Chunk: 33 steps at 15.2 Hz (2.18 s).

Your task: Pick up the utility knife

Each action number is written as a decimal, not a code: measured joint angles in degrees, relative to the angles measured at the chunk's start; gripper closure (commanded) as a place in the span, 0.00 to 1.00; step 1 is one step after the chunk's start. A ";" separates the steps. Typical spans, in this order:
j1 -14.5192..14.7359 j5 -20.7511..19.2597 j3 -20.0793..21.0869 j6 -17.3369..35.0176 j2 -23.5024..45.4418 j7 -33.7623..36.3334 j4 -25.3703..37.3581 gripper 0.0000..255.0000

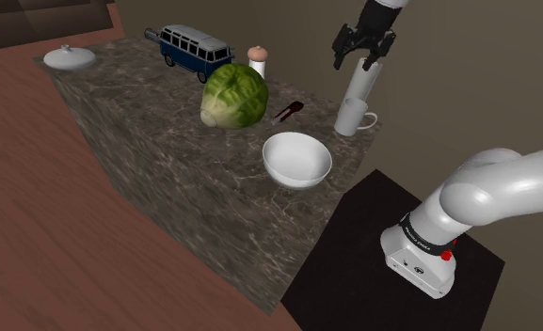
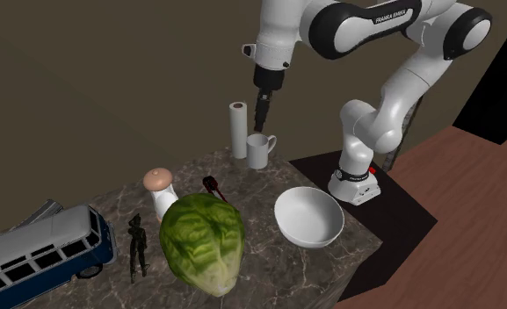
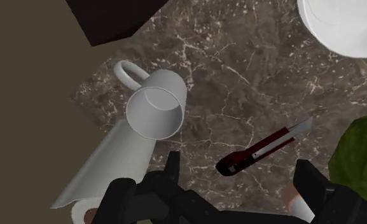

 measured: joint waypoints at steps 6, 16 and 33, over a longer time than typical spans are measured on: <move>-2.96 1.88 5.88 7.35 10.70 18.09 0.84 0.00; -6.51 0.41 10.88 17.13 32.92 47.17 9.33 0.00; -6.40 -1.30 10.76 23.33 40.77 54.74 9.72 1.00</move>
